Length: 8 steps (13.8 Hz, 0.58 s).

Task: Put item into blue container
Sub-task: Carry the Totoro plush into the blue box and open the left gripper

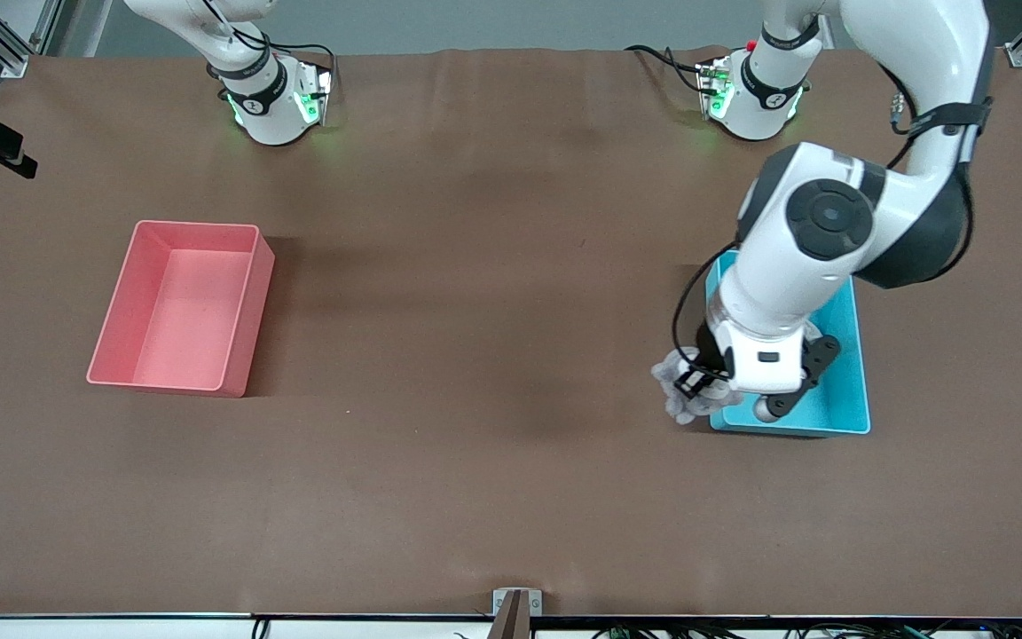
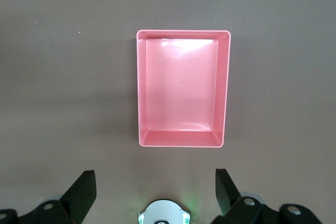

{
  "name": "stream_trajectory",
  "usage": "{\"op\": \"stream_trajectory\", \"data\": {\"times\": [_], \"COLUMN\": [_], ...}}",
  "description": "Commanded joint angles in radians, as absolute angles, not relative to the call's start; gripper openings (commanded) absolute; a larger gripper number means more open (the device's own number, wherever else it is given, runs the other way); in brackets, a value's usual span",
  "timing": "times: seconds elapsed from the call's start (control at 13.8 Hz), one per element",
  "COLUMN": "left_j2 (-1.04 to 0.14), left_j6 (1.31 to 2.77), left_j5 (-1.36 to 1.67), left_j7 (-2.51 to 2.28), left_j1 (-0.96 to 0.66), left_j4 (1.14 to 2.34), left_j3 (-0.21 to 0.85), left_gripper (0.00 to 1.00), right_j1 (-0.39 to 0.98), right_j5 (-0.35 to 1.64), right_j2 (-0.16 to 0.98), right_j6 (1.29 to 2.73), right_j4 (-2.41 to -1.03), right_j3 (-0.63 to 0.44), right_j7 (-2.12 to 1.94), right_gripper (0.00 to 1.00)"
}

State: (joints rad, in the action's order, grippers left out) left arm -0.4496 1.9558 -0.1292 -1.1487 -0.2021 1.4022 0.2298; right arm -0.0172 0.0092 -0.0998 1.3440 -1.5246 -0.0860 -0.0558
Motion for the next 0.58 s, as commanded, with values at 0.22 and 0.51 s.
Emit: {"op": "stream_trajectory", "data": {"times": [0.22, 0.51], "left_j2": [-0.413, -0.417], "left_j6": [1.845, 1.845], "left_j5": [-0.114, -0.115], "left_j7": [-0.87, -0.752], "left_j1": [-0.074, 0.001], "left_j4": [1.474, 1.522], "left_j3": [0.235, 0.235], "left_gripper": [0.0, 0.0], "right_j1": [-0.02, -0.02], "right_j5": [0.0, 0.002], "right_j2": [-0.112, -0.112], "right_j6": [1.335, 1.319], "right_j4": [-1.468, -1.47], "right_j3": [-0.083, -0.083], "right_j7": [-0.089, -0.107], "right_gripper": [1.0, 1.0]}}
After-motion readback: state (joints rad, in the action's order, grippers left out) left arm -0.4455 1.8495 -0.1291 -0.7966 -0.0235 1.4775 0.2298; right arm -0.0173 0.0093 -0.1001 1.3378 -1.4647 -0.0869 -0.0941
